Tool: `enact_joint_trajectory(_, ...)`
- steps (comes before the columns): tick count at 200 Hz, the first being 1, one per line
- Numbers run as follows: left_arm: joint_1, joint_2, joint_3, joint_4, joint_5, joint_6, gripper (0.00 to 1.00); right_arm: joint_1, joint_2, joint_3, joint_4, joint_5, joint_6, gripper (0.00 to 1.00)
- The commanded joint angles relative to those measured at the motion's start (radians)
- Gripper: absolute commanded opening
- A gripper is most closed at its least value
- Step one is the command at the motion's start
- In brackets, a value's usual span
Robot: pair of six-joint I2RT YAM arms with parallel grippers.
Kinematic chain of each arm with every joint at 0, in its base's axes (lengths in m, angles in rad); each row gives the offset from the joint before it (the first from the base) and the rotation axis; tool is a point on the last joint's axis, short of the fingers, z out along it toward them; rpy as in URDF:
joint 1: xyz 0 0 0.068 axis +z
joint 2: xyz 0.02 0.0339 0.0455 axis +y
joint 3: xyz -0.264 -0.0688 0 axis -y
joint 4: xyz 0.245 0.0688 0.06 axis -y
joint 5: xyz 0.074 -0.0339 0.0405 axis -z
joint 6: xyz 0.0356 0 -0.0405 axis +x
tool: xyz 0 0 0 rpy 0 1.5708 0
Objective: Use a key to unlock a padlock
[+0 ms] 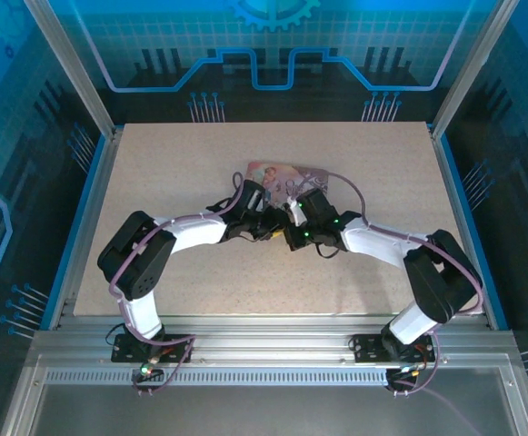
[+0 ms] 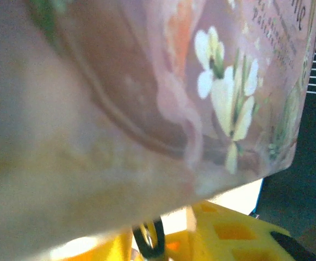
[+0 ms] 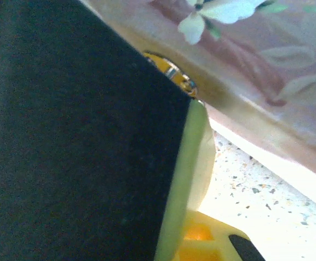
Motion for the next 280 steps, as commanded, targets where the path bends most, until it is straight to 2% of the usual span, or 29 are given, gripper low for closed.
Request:
enact_joint_trajectory(1, -0.011, -0.017, -0.040, 0.072, 0.023, -0.027, 0.36, -0.009, 0.042, -0.016, 0.055, -0.018, -0.019, 0.00)
enact_joint_trajectory(41, -0.008, -0.037, -0.101, 0.106, 0.002, -0.034, 0.44, -0.007, 0.072, -0.016, 0.060, -0.020, -0.031, 0.00)
enact_joint_trajectory(162, 0.085, -0.169, -0.232, 0.139, -0.002, -0.011, 0.47, -0.009, 0.078, 0.051, -0.080, 0.037, -0.202, 0.00)
enact_joint_trajectory(249, 0.093, -0.286, -0.312, 0.065, -0.004, 0.081, 0.70, -0.002, 0.084, 0.131, -0.204, 0.094, -0.331, 0.00)
enact_joint_trajectory(254, 0.094, -0.294, -0.319, 0.061, -0.002, 0.085, 0.80, -0.001, 0.090, 0.145, -0.222, 0.090, -0.342, 0.00)
enact_joint_trajectory(259, 0.093, -0.301, -0.323, 0.055, -0.002, 0.088, 0.85, -0.001, 0.096, 0.161, -0.244, 0.089, -0.352, 0.00)
enact_joint_trajectory(264, 0.094, -0.306, -0.326, 0.049, -0.001, 0.092, 0.97, -0.001, 0.103, 0.177, -0.262, 0.086, -0.361, 0.00)
enact_joint_trajectory(280, 0.094, -0.320, -0.333, 0.026, 0.008, 0.111, 0.99, -0.001, 0.125, 0.215, -0.319, 0.086, -0.395, 0.00)
